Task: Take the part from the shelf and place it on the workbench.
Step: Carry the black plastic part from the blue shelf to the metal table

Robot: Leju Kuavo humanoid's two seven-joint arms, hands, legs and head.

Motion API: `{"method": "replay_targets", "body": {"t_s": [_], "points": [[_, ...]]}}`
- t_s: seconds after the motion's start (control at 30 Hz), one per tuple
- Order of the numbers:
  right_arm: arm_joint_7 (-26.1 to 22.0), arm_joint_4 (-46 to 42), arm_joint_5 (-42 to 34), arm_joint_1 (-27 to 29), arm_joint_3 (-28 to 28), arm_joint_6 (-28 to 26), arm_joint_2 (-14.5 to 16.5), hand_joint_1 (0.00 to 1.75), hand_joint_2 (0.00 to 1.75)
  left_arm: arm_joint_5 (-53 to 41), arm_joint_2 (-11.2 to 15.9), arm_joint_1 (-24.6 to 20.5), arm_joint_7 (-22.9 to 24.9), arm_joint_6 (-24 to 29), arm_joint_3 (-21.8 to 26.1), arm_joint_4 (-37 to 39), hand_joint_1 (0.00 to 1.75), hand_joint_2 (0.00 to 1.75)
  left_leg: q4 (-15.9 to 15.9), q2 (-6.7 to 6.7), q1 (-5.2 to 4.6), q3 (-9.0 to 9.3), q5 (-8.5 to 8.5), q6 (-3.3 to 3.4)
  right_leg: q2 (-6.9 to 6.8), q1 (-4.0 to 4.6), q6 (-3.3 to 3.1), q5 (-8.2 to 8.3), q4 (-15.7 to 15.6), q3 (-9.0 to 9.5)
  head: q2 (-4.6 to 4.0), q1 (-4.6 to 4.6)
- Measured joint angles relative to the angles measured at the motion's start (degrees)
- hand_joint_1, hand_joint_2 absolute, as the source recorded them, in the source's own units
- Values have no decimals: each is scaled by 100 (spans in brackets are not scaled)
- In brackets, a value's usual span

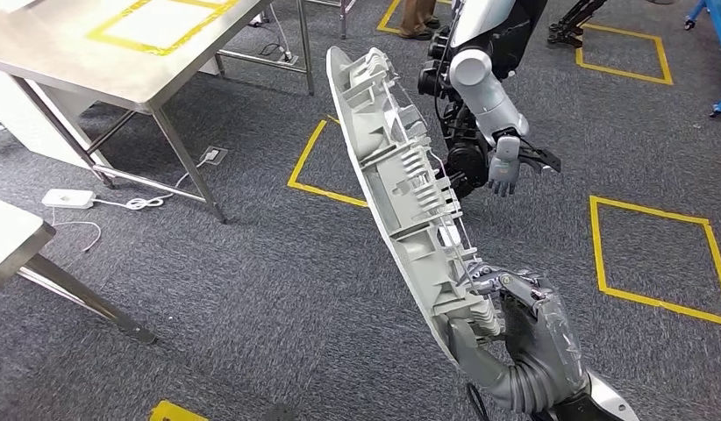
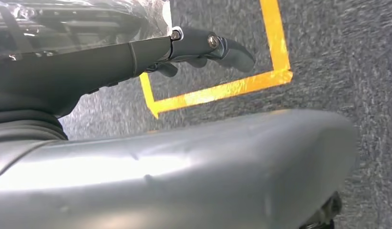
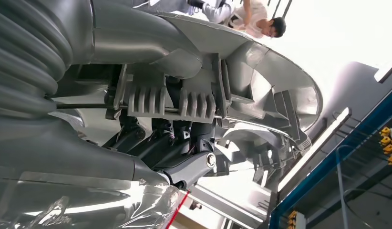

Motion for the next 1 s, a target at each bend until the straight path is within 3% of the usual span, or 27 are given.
{"method": "replay_targets", "body": {"t_s": [0.03,0.07,0.13,0.17,0.23,0.27,0.3,0.37,0.43,0.5,0.53,0.57,0.63,0.67,0.7,0.73,0.77,0.8,0.87,0.9,0.97,1.0], "points": [[1,-6,1,-3,-1,1,1,175,175,-1,-2,11,1,-1,-1,1,0,175,11,45,-11,-10,-18,-23,-71,-8,-16,22,-65,42,0,-2],[1,-13,2,-4,-1,0,1,175,175,-1,-2,14,1,-1,-1,3,0,175,104,184,-28,-51,-90,-49,-156,-18,-34,48,-139,95,0,-14],[4,-20,9,-2,-2,-2,1,175,175,-11,5,-1,5,-3,-1,9,0,175,615,590,-43,-270,-386,-101,-329,-30,-58,68,-234,184,0,-45],[7,-21,16,-1,-1,-1,1,175,175,-18,7,-12,7,-8,-1,13,0,175,981,726,-28,-441,-558,-138,-419,-30,-63,56,-239,202,0,-61],[14,-20,32,1,3,3,1,175,175,-29,8,-16,15,-22,-2,21,0,175,1432,817,24,-661,-678,-212,-591,-37,-47,15,-220,218,0,-71],[16,-20,36,1,6,5,1,175,175,-31,9,-13,19,-27,-2,26,0,175,1372,843,52,-633,-587,-247,-673,-46,-29,-11,-203,226,0,-75],[18,-20,37,1,8,6,2,175,175,-32,11,-12,24,-31,-2,31,0,175,1106,891,77,-498,-412,-278,-750,-60,-2,-43,-176,238,0,-79],[20,-20,37,-3,9,8,2,175,175,-37,8,-24,36,-36,-3,40,0,175,406,1156,82,-143,-122,-309,-893,-60,76,-134,-91,254,0,-98],[22,-20,38,-13,7,11,1,175,175,-42,0,-45,49,-45,-4,46,0,175,100,1313,48,6,-67,-209,-1010,-28,144,-207,-21,260,0,-102],[27,-20,39,-28,5,14,0,175,175,-45,-2,-50,55,-53,-10,49,0,175,110,1195,27,-13,-80,-68,-1110,-25,180,-240,-8,277,0,-79],[30,-20,39,-37,5,16,0,175,175,-47,-1,-48,56,-56,-14,50,0,175,108,1129,28,-17,-79,-31,-1059,-47,204,-276,7,285,0,-63],[32,-21,39,-44,3,18,0,175,175,-48,0,-49,57,-55,-16,52,0,175,103,1062,33,-16,-74,5,-923,-74,224,-354,90,259,0,-55],[33,-21,39,-48,2,21,0,175,175,-51,4,-72,60,-52,-19,56,0,175,97,921,39,-12,-65,65,-542,-114,247,-656,619,15,0,-25],[33,-21,39,-46,2,21,0,175,175,-51,5,-86,60,-52,-20,58,0,175,97,844,30,-11,-64,86,-429,-118,241,-824,1023,-193,0,-10],[34,-20,39,-44,4,21,0,175,175,-52,7,-96,60,-53,-22,58,0,175,97,756,18,-10,-64,99,-382,-114,228,-942,1408,-410,0,3],[37,-19,39,-43,5,21,0,175,175,-52,7,-97,60,-54,-24,60,0,175,98,663,3,-7,-63,106,-367,-109,207,-957,1642,-567,0,11],[40,-19,39,-42,5,20,0,175,175,-52,8,-95,61,-55,-25,62,0,175,98,566,-9,-3,-62,109,-354,-99,176,-858,1665,-632,0,14],[47,-19,39,-42,5,19,-1,175,175,-52,8,-92,64,-56,-26,64,0,175,99,466,-16,2,-61,111,-316,-84,137,-652,1451,-585,0,14],[59,-20,40,-47,4,14,-2,175,175,-51,1,-95,87,-59,-26,68,0,175,99,287,-13,3,-53,103,-75,-53,52,-198,668,-294,0,14],[66,-20,41,-52,3,10,-3,175,175,-50,-4,-99,105,-61,-27,68,0,175,100,206,-4,-7,-46,88,48,-43,26,-60,346,-167,0,14],[79,-20,43,-67,3,6,-4,175,175,-49,-14,-101,147,-64,-28,69,0,175,93,73,28,-41,-24,32,149,-23,5,-13,107,-69,0,18],[86,-21,43,-77,2,5,-4,175,175,-49,-15,-97,166,-62,-31,69,0,175,76,-1,45,-54,-8,-6,79,-11,3,-1,76,-56,0,24]]}}
